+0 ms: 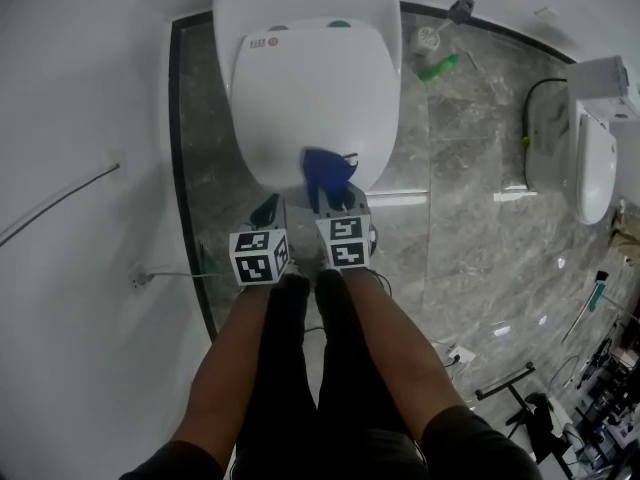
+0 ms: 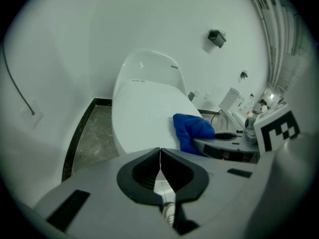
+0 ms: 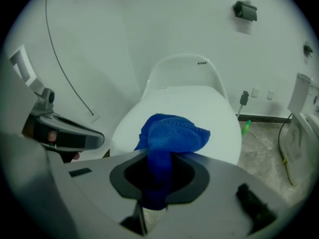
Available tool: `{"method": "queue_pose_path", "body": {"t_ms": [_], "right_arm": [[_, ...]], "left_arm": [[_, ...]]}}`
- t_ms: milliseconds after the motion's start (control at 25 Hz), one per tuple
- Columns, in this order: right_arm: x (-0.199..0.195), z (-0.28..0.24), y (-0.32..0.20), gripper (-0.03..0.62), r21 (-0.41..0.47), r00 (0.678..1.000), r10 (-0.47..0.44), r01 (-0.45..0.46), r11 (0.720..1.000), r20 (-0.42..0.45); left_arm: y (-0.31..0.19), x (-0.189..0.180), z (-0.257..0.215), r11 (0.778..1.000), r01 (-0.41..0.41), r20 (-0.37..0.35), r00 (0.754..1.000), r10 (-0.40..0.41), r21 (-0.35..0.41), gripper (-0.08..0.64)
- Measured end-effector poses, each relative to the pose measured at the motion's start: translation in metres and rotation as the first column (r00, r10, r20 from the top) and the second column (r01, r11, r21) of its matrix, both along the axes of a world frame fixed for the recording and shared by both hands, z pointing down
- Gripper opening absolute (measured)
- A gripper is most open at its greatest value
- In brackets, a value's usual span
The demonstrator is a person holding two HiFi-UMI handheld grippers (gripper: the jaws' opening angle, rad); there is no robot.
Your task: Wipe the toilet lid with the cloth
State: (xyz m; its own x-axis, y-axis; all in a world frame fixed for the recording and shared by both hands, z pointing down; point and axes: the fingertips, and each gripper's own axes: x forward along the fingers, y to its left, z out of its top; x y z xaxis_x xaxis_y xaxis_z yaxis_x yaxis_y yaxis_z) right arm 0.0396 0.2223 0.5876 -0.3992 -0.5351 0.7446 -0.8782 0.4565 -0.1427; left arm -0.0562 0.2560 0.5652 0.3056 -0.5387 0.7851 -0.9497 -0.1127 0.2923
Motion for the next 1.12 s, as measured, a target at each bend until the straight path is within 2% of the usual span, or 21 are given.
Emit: {"method": "queue_pose_path", "body": {"t_ms": [320, 480, 560, 640, 800, 880, 1000, 1120], "right_arm": [[0.110, 0.014, -0.010, 0.058, 0.042, 0.989, 0.133, -0.131, 0.991, -0.059], [0.129, 0.010, -0.015, 0.058, 0.029, 0.985, 0.158, -0.157, 0.987, -0.063], [0.128, -0.016, -0.017, 0.058, 0.069, 0.988, 0.151, -0.149, 0.987, -0.039], [0.124, -0.057, -0.017, 0.058, 0.124, 0.991, 0.132, -0.130, 0.984, -0.011], [0.106, -0.162, -0.009, 0.058, 0.237, 0.995, 0.088, -0.098, 0.967, 0.051], [0.095, -0.221, -0.004, 0.058, 0.278, 0.995, 0.056, -0.078, 0.957, 0.084], [0.086, -0.314, 0.002, 0.057, 0.328, 0.993, 0.010, -0.049, 0.943, 0.119], [0.079, -0.392, 0.000, 0.057, 0.404, 0.992, -0.024, -0.030, 0.914, 0.127]], "left_arm": [[-0.003, 0.073, -0.007, 0.994, -0.105, -0.009, 0.994, 0.105, 0.026, 0.012], [-0.004, 0.086, -0.016, 0.991, -0.127, 0.002, 0.992, 0.127, 0.045, 0.012], [-0.004, 0.083, -0.025, 0.992, -0.119, 0.010, 0.993, 0.118, 0.049, 0.012], [-0.005, 0.076, -0.043, 0.996, -0.070, -0.009, 0.997, 0.071, 0.048, 0.012], [-0.013, 0.059, -0.128, 0.993, 0.072, -0.107, 0.992, -0.062, 0.098, 0.012], [-0.019, 0.053, -0.186, 0.983, 0.092, -0.123, 0.990, -0.072, 0.161, 0.012], [-0.023, 0.051, -0.282, 0.956, 0.050, -0.087, 0.996, -0.026, 0.288, 0.012], [-0.024, 0.044, -0.365, 0.905, -0.008, 0.001, 1.000, 0.008, 0.424, 0.012]]}}
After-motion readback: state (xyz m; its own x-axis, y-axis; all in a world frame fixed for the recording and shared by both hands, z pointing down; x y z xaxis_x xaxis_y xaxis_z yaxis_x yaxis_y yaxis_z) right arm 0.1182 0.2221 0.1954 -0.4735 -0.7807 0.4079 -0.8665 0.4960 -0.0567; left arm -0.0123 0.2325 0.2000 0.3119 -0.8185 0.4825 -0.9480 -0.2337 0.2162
